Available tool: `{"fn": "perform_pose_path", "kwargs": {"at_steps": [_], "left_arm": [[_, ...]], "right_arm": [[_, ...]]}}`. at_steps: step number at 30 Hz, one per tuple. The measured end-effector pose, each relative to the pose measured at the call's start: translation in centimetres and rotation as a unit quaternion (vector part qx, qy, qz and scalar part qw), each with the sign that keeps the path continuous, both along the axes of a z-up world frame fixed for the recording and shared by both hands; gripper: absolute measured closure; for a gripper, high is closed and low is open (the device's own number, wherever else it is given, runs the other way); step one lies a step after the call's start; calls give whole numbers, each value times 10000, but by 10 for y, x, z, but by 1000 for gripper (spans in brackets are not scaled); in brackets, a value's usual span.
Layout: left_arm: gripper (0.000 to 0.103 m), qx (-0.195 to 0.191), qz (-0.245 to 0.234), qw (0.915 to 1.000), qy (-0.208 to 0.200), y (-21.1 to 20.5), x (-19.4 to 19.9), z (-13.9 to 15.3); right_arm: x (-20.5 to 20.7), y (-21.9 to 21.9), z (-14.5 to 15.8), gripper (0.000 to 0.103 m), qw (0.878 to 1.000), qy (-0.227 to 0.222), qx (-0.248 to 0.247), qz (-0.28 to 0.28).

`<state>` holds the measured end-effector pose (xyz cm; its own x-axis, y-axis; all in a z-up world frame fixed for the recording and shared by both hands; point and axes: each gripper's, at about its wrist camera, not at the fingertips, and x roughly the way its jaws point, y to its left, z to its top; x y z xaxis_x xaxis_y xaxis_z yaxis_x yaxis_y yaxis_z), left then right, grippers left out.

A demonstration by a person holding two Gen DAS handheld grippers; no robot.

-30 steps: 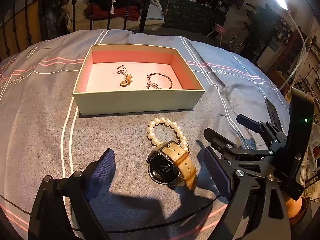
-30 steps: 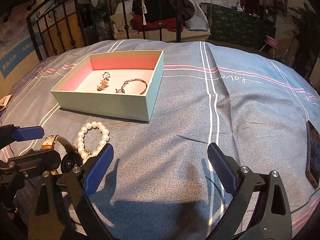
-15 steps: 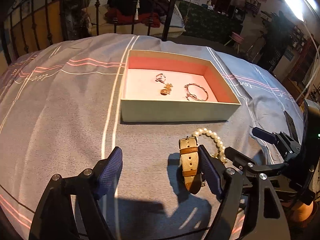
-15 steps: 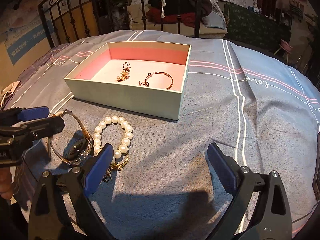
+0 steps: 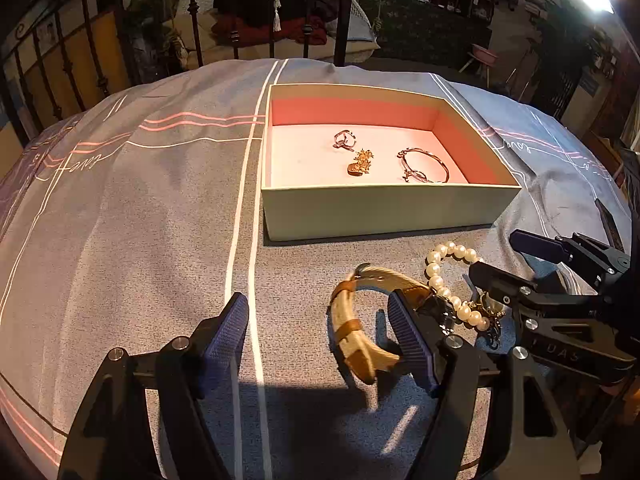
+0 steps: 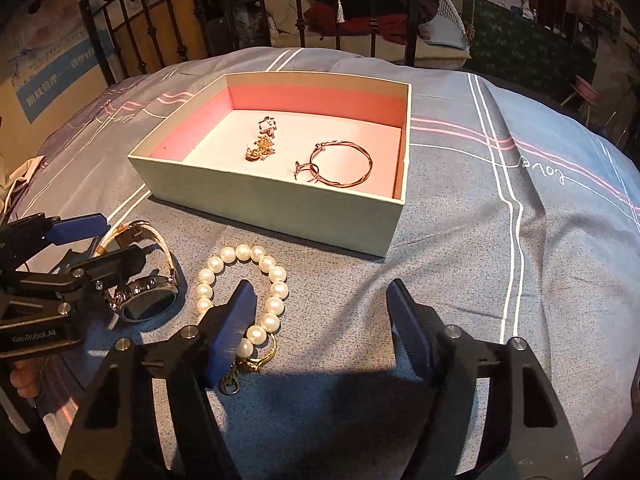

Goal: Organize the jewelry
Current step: 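Close left gripper on the tan-strap watch while right gripper grasps the pearl bracelet, then carry the watch and pearl bracelet over the box with both grippers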

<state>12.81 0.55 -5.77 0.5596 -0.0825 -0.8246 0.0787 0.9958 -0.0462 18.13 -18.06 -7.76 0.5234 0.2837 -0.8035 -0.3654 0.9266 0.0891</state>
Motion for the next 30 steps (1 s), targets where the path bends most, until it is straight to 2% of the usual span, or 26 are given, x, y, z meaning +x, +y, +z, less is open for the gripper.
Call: {"fn": "perform_pose_path", "kwargs": {"at_steps": [2, 6, 9, 11, 17, 24, 25, 26, 28, 30], "left_arm": [[37, -67, -77, 9999, 45, -2, 2, -2], [47, -264, -178, 9994, 107, -4, 6, -6], [61, -319, -218, 9992, 110, -5, 6, -8], [73, -204, -203, 9996, 74, -6, 6, -10], [87, -331, -76, 9994, -3, 1, 6, -10], [93, -284, -69, 9996, -20, -2, 7, -8], [93, -306, -73, 9995, -20, -2, 7, -7], [93, -346, -70, 9994, -25, -1, 7, -6], [94, -425, -94, 9990, -79, 0, 4, -2], [94, -449, -119, 9988, -146, 1, 2, 4]], "right_arm": [[2, 3, -1, 45, 10000, 17, -29, 39], [4, 11, -3, 45, 9999, 42, -95, 97], [5, 13, -5, 45, 9998, 51, -123, 114], [5, 13, -6, 45, 9998, 56, -137, 119], [3, 15, -8, 44, 9997, 8, -220, 120], [1, 17, -8, 44, 9996, -27, -250, 123], [0, 17, -7, 53, 9996, -50, -239, 130], [-1, 17, -6, 69, 9996, -68, -197, 171], [-5, 17, -3, 92, 9996, -127, -126, 238], [-9, 16, 1, 93, 9994, -207, -55, 262]]}}
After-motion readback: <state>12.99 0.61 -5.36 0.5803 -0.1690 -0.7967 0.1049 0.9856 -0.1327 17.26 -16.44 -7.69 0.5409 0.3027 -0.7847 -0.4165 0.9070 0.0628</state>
